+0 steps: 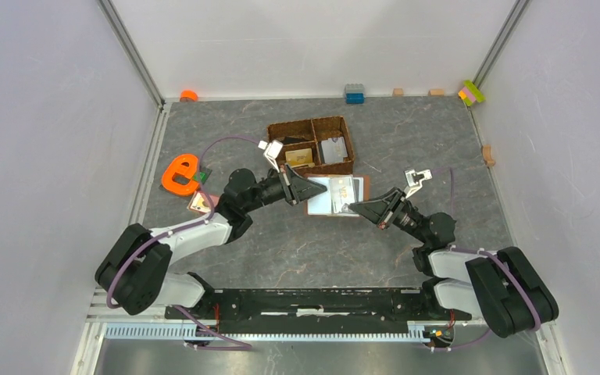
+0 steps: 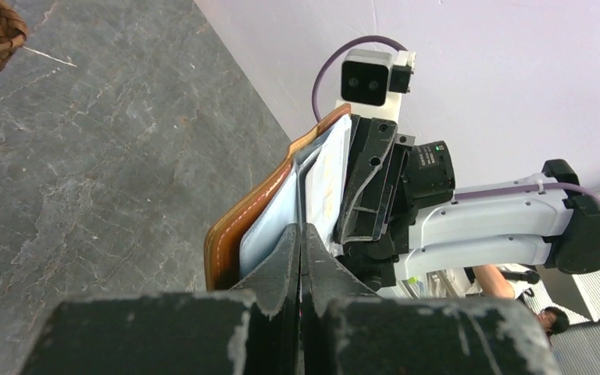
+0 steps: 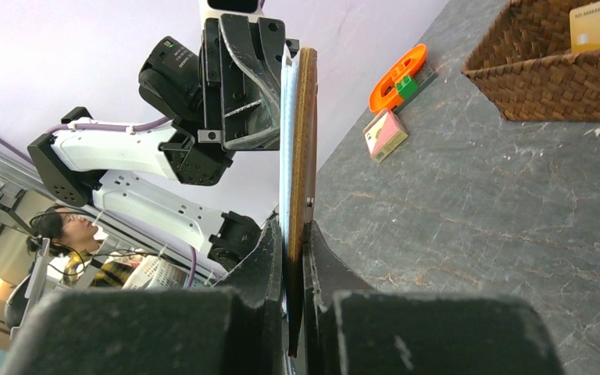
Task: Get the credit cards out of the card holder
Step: Remove the credit card from the card holder, then place the card holder at the center of the board.
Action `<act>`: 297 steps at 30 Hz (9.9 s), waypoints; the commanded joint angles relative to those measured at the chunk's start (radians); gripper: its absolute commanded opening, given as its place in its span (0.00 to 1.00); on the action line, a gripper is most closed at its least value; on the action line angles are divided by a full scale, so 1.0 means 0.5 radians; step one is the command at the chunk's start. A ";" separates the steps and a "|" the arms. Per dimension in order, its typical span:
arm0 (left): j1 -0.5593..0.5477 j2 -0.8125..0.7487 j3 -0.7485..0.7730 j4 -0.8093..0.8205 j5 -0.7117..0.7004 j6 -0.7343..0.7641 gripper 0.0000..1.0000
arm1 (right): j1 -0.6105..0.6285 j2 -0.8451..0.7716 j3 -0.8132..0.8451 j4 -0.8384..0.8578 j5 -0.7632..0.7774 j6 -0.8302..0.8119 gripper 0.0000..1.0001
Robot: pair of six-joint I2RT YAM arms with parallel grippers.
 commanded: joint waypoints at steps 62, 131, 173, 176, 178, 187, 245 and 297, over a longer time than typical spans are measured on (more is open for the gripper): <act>-0.188 0.242 0.301 -0.137 0.247 0.080 0.18 | -0.172 0.097 -0.073 0.916 -0.033 0.258 0.12; -0.181 0.248 0.356 -0.266 0.320 0.118 0.02 | -0.211 0.015 -0.132 0.945 0.020 0.264 0.20; -0.096 0.194 0.304 -0.295 0.263 0.096 0.02 | -0.279 0.003 -0.137 0.988 -0.006 0.326 0.08; -0.092 0.192 0.298 -0.291 0.260 0.095 0.02 | -0.282 0.004 -0.138 0.988 -0.006 0.328 0.08; -0.089 0.189 0.294 -0.287 0.260 0.092 0.02 | -0.285 0.004 -0.136 0.989 -0.007 0.328 0.08; -0.078 0.183 0.277 -0.244 0.263 0.071 0.02 | -0.292 -0.001 -0.138 0.988 -0.006 0.333 0.08; -0.028 0.211 0.214 -0.068 0.289 -0.056 0.02 | -0.317 0.020 -0.135 0.990 -0.027 0.350 0.07; 0.193 -0.153 0.009 -0.566 -0.303 0.100 0.02 | -0.034 0.575 0.321 -0.842 0.161 -0.644 0.05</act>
